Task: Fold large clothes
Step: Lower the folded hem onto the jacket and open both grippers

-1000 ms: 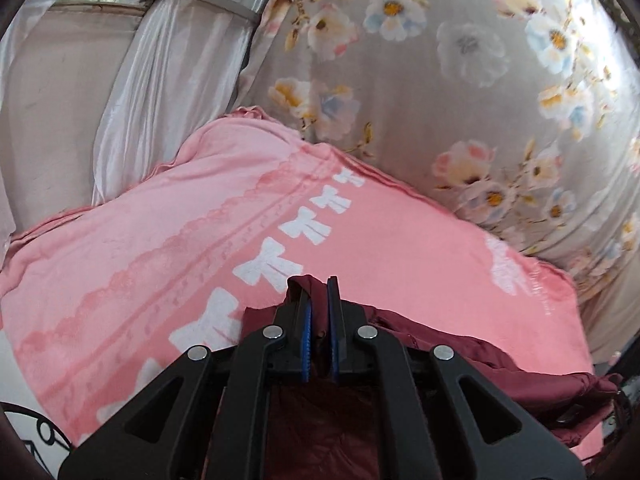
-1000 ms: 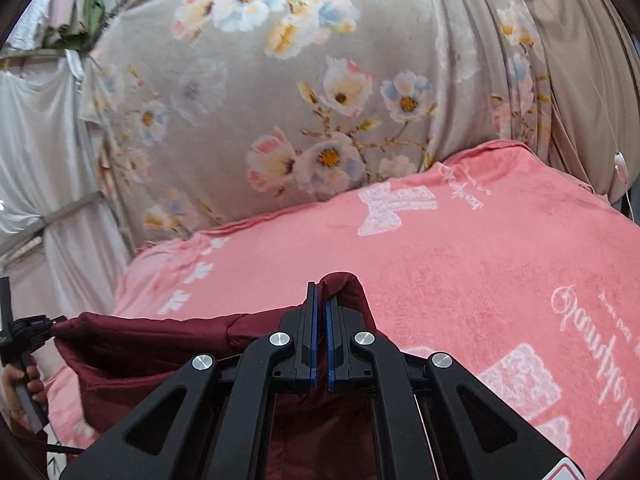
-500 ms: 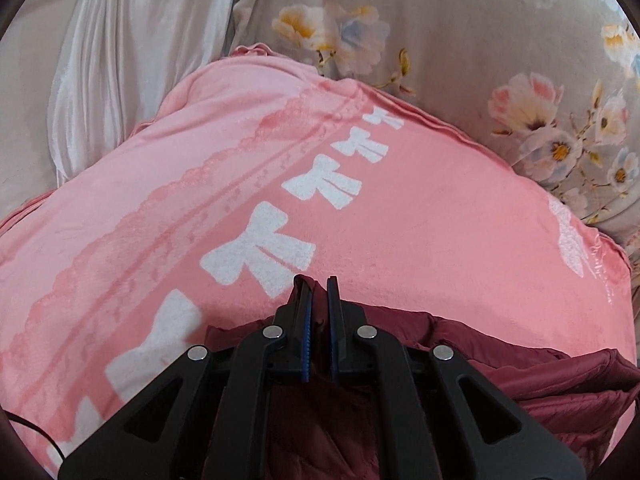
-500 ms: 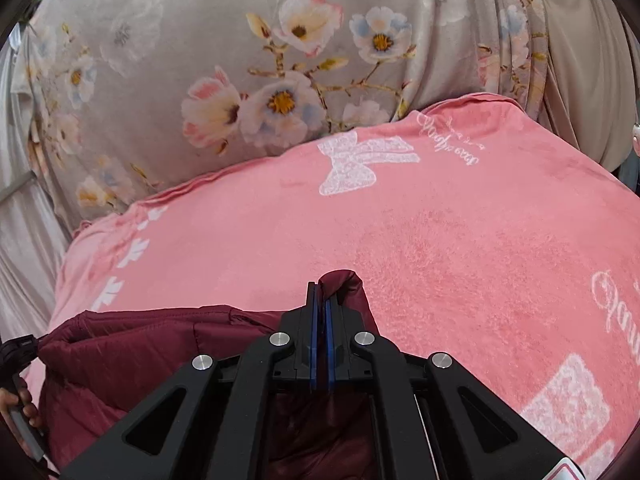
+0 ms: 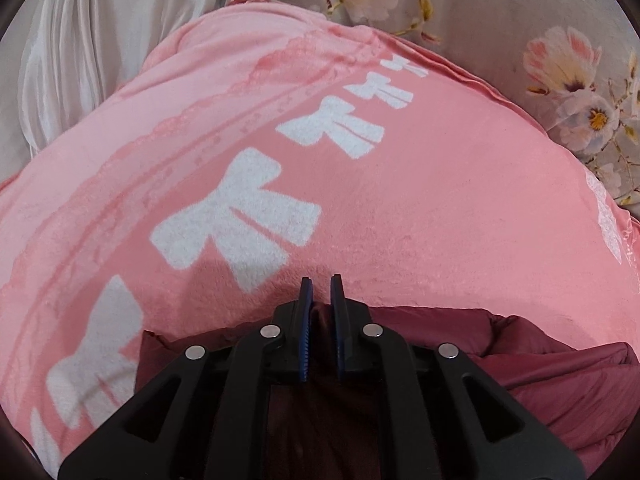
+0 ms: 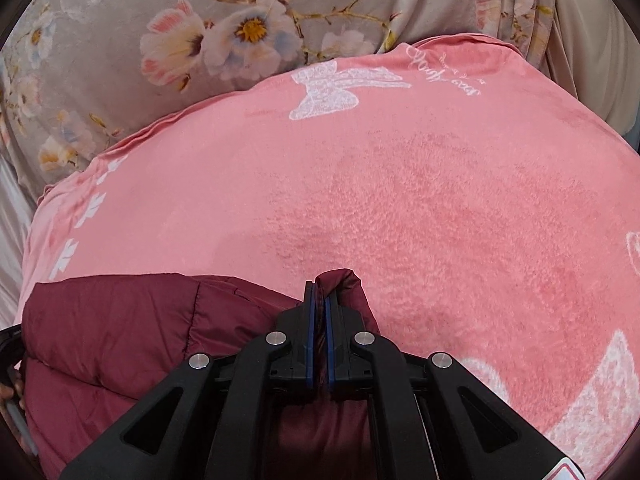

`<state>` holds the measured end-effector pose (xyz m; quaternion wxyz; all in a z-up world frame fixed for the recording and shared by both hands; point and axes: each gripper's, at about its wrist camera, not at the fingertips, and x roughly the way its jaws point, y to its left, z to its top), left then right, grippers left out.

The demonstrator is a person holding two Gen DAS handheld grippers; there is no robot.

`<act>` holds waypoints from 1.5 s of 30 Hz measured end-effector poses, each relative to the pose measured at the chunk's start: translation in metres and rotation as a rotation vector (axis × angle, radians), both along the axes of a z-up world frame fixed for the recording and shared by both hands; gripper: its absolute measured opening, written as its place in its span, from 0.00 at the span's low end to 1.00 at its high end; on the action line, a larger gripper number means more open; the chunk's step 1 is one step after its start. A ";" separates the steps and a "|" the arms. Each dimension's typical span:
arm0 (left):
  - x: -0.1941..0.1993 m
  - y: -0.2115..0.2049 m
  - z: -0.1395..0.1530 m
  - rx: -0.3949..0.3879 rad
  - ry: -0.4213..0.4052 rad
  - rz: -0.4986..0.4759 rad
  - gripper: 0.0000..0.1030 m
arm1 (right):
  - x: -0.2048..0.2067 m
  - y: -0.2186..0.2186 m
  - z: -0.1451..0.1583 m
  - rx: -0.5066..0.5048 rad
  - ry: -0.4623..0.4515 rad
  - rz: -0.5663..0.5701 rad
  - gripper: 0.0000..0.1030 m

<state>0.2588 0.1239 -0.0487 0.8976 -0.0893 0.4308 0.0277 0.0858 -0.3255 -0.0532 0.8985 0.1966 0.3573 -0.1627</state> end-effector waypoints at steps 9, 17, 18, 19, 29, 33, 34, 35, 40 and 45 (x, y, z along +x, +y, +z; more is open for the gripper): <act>-0.017 0.023 0.030 -0.017 -0.077 0.074 0.50 | -0.059 0.016 0.060 -0.076 -0.205 -0.030 0.30; -0.083 -0.032 0.112 -0.022 -0.224 -0.197 0.51 | -0.064 0.103 0.086 -0.059 -0.250 0.233 0.17; -0.086 -0.045 0.110 -0.022 -0.214 -0.233 0.51 | -0.057 0.114 0.082 -0.052 -0.233 0.263 0.12; -0.088 -0.064 0.103 -0.022 -0.196 -0.283 0.51 | -0.052 0.123 0.079 -0.057 -0.219 0.282 0.11; -0.069 -0.125 0.029 0.036 -0.060 -0.337 0.51 | 0.007 0.152 0.035 -0.035 -0.086 0.342 0.05; -0.069 -0.121 0.017 0.033 -0.057 -0.322 0.51 | 0.014 0.148 0.016 -0.013 -0.051 0.332 0.03; -0.070 -0.122 0.016 0.033 -0.060 -0.320 0.51 | 0.014 0.147 0.014 -0.011 -0.048 0.332 0.02; -0.070 -0.122 0.014 0.037 -0.064 -0.319 0.51 | 0.014 0.149 0.011 -0.016 -0.043 0.332 0.02; -0.071 -0.121 0.007 0.023 -0.076 -0.307 0.52 | 0.018 0.150 0.001 -0.019 -0.015 0.346 0.01; -0.071 -0.120 0.002 0.015 -0.080 -0.299 0.52 | 0.021 0.152 -0.005 -0.026 -0.003 0.348 0.00</act>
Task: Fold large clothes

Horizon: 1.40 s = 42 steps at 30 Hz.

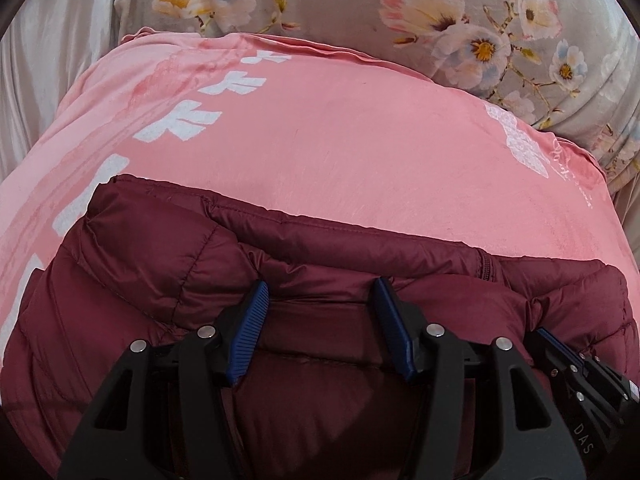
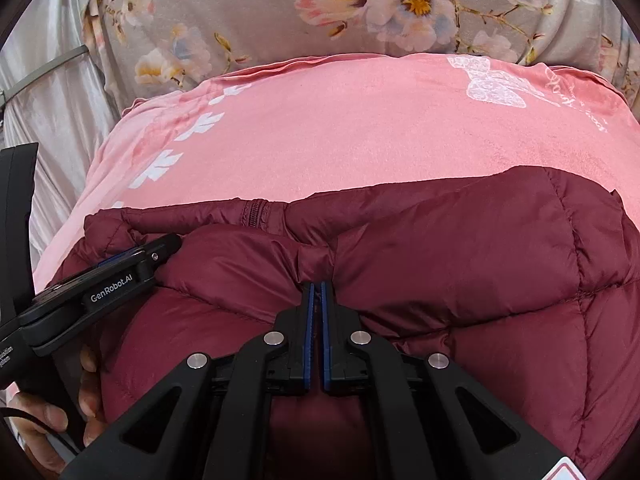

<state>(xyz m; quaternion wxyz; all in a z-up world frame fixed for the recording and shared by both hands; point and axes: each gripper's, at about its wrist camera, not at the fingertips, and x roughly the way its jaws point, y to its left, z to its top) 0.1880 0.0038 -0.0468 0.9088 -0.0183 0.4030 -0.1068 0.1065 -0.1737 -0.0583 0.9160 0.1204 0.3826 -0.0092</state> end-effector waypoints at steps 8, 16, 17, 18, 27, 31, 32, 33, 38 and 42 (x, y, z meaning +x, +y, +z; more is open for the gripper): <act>-0.003 -0.005 -0.004 0.024 -0.019 0.011 0.52 | -0.003 -0.001 0.000 -0.009 -0.020 -0.001 0.00; -0.030 0.080 0.037 -0.229 0.040 0.070 0.69 | -0.077 0.038 0.045 -0.026 -0.141 0.081 0.11; -0.037 0.103 0.044 -0.248 0.042 0.104 0.72 | -0.084 0.045 0.044 -0.020 -0.137 0.091 0.11; -0.041 0.119 0.047 -0.257 0.042 0.128 0.73 | -0.090 0.052 0.042 -0.004 -0.126 0.100 0.11; -0.079 0.218 0.005 -0.358 0.214 0.257 0.75 | -0.119 0.098 0.022 0.032 -0.071 0.120 0.11; -0.089 0.219 -0.008 -0.390 0.232 0.232 0.76 | -0.126 0.110 0.012 -0.018 -0.048 0.120 0.11; -0.090 0.217 -0.008 -0.381 0.224 0.227 0.77 | -0.126 0.111 0.010 -0.032 -0.046 0.122 0.11; -0.090 0.216 -0.008 -0.375 0.219 0.223 0.78 | -0.127 0.113 0.008 -0.045 -0.045 0.122 0.11; -0.087 0.208 -0.007 -0.377 0.216 0.199 0.79 | -0.127 0.120 0.002 -0.116 -0.043 0.125 0.11; -0.084 0.203 -0.004 -0.416 0.230 0.168 0.68 | -0.127 0.122 0.000 -0.140 -0.041 0.125 0.11</act>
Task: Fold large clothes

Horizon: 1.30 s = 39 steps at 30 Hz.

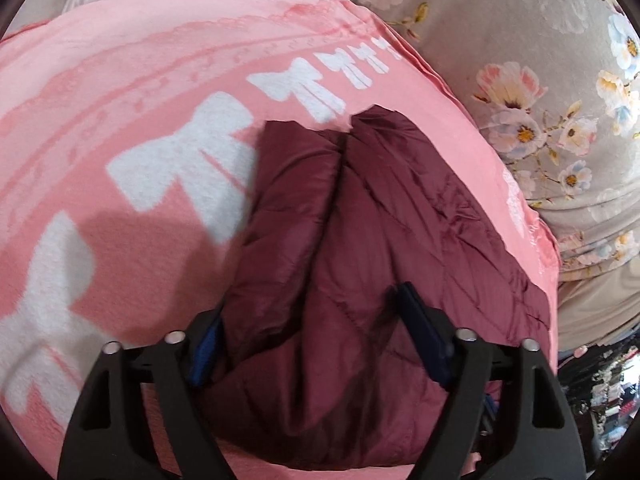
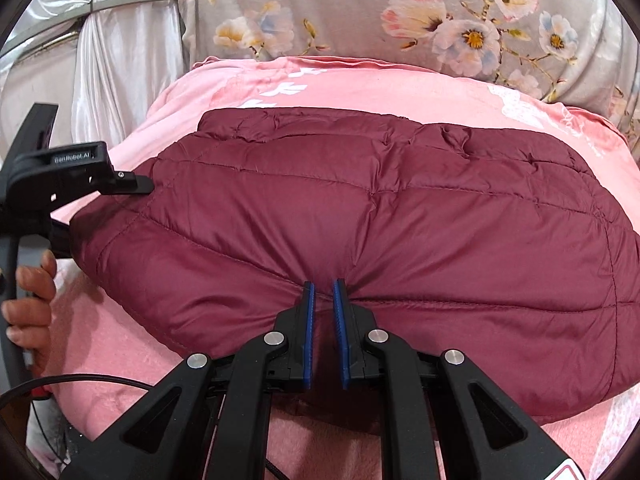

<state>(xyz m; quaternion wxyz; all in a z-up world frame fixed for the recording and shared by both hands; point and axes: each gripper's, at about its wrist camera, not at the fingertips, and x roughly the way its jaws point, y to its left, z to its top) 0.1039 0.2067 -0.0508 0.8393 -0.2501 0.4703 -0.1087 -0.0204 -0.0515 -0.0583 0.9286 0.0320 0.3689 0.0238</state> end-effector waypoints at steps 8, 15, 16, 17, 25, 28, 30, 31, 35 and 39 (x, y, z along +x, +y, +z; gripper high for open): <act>0.002 -0.008 0.003 0.041 -0.002 -0.022 0.60 | 0.007 0.002 0.006 -0.001 0.068 0.003 0.12; 0.005 -0.003 -0.002 0.024 0.021 -0.029 0.59 | 0.011 -0.027 0.023 0.198 0.112 -0.016 0.12; 0.005 -0.003 -0.003 0.026 0.020 -0.028 0.59 | 0.010 -0.027 0.023 0.182 0.098 -0.013 0.12; 0.005 -0.004 -0.003 0.031 0.019 -0.027 0.60 | 0.011 -0.027 0.021 0.169 0.079 -0.001 0.11; 0.003 -0.008 -0.002 0.062 0.013 -0.034 0.57 | 0.001 -0.006 0.007 0.043 -0.013 0.052 0.13; 0.002 -0.009 0.003 0.056 0.005 -0.035 0.46 | 0.002 -0.010 0.006 0.066 -0.006 0.050 0.13; -0.001 -0.013 0.011 0.064 -0.016 -0.042 0.34 | 0.003 -0.011 0.005 0.072 0.000 0.048 0.13; -0.001 -0.015 0.016 0.062 -0.026 -0.046 0.26 | 0.003 -0.011 0.005 0.070 0.002 0.046 0.13; -0.008 -0.027 0.044 0.059 -0.091 -0.080 0.13 | 0.004 -0.011 0.004 0.065 0.008 0.044 0.13; -0.020 -0.043 0.080 0.042 -0.178 -0.122 0.11 | -0.010 -0.028 0.015 0.155 -0.035 0.013 0.12</act>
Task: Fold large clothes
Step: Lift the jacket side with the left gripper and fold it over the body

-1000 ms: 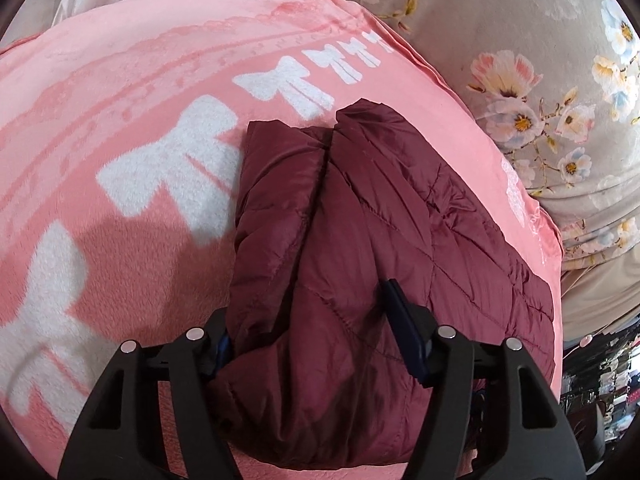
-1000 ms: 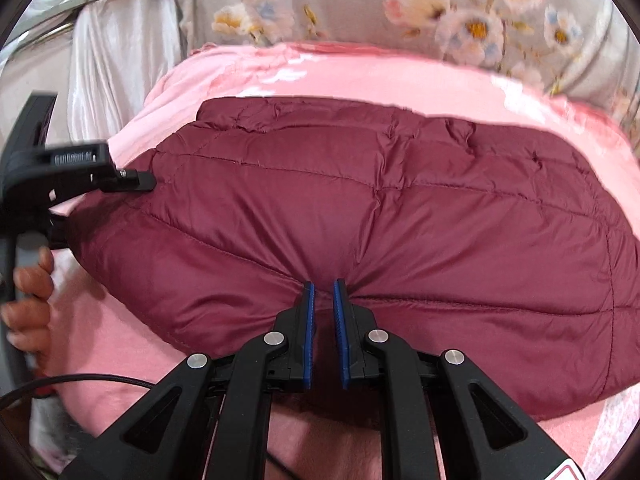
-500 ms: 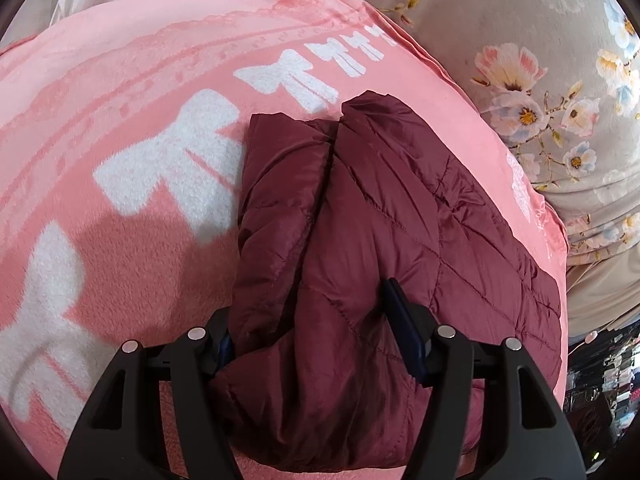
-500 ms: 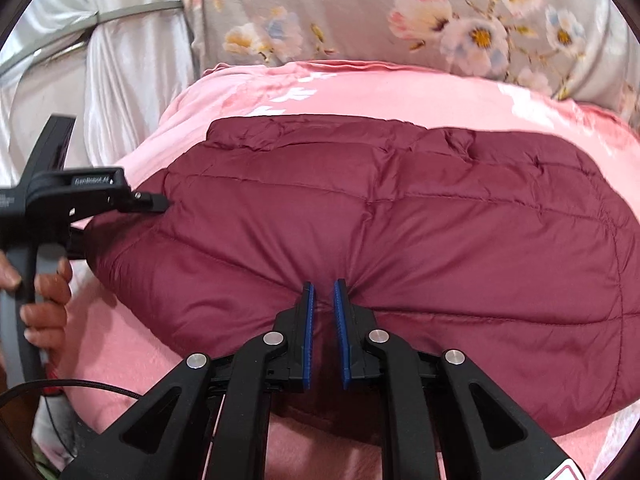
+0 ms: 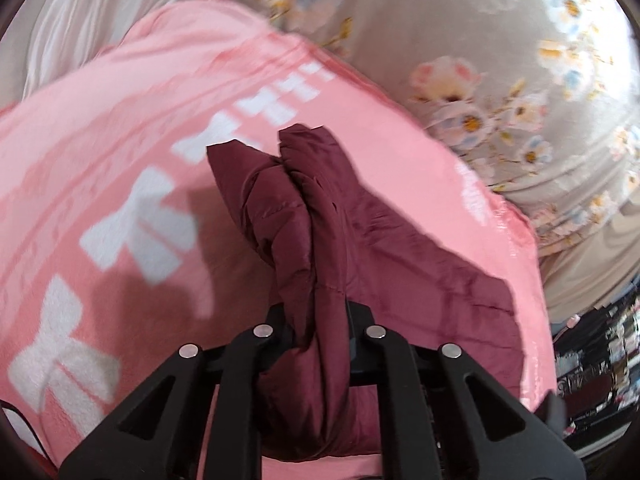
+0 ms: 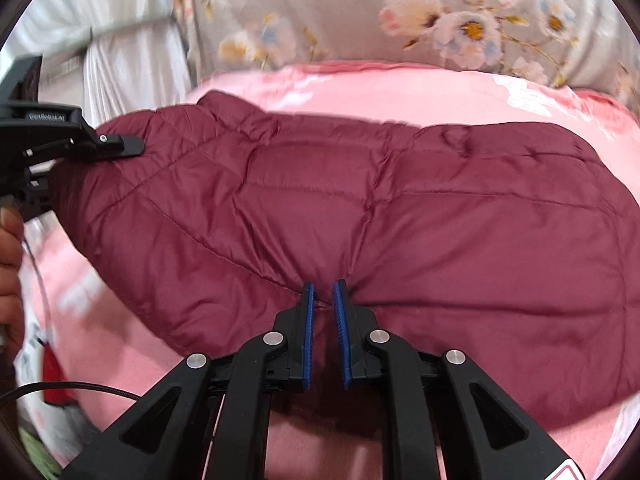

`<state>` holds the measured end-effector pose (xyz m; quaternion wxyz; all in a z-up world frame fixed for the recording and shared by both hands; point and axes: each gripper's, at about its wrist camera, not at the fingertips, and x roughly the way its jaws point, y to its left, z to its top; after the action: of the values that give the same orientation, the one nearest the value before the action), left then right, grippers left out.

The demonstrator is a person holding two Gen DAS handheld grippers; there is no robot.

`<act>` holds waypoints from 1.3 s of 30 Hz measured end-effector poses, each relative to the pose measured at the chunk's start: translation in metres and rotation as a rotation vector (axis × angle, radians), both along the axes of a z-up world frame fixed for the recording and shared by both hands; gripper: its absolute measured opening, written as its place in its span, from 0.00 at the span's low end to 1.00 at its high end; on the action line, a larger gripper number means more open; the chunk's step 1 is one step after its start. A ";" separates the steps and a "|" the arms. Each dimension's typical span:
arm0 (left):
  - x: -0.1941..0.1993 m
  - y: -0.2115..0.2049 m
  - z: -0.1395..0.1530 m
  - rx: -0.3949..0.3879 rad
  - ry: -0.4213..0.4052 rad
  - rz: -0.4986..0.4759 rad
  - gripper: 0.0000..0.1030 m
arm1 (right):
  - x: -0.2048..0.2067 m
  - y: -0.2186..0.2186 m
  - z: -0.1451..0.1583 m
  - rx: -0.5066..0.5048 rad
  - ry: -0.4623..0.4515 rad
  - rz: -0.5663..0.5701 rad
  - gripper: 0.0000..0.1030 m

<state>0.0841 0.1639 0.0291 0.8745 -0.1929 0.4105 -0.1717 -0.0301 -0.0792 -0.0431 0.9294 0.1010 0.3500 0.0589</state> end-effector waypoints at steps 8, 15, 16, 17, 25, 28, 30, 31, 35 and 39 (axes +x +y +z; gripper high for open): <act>-0.028 -0.052 0.059 -0.003 -0.138 -0.123 0.11 | -0.023 -0.024 -0.010 0.005 0.027 -0.051 0.05; -0.052 -0.122 0.091 0.023 -0.214 -0.293 0.11 | -0.023 -0.037 -0.022 0.085 0.030 -0.051 0.01; -0.054 -0.132 0.092 0.029 -0.215 -0.316 0.11 | -0.027 -0.039 -0.020 0.106 0.025 -0.054 0.01; -0.055 -0.142 0.092 0.032 -0.215 -0.336 0.11 | -0.033 -0.043 -0.018 0.126 0.019 -0.054 0.01; -0.060 -0.241 0.069 0.073 -0.146 -0.493 0.11 | -0.108 -0.073 0.001 0.085 -0.030 -0.110 0.06; -0.061 -0.273 0.050 0.103 -0.101 -0.526 0.11 | -0.124 -0.087 0.002 0.070 -0.021 -0.157 0.06; -0.061 -0.293 0.035 0.122 -0.063 -0.540 0.11 | -0.130 -0.096 0.002 0.061 -0.015 -0.185 0.06; -0.061 -0.302 0.025 0.131 -0.038 -0.545 0.11 | -0.134 -0.101 0.002 0.057 -0.013 -0.201 0.06; -0.059 -0.324 -0.004 0.157 0.029 -0.554 0.11 | -0.143 -0.112 0.000 0.053 -0.006 -0.244 0.06; -0.058 -0.335 -0.023 0.166 0.072 -0.554 0.11 | -0.149 -0.118 -0.003 0.049 0.002 -0.275 0.06</act>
<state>0.0263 -0.1712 0.0060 0.7919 -0.0071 0.4911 -0.3629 -0.1788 -0.1976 -0.0457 0.9257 0.1707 0.3321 -0.0608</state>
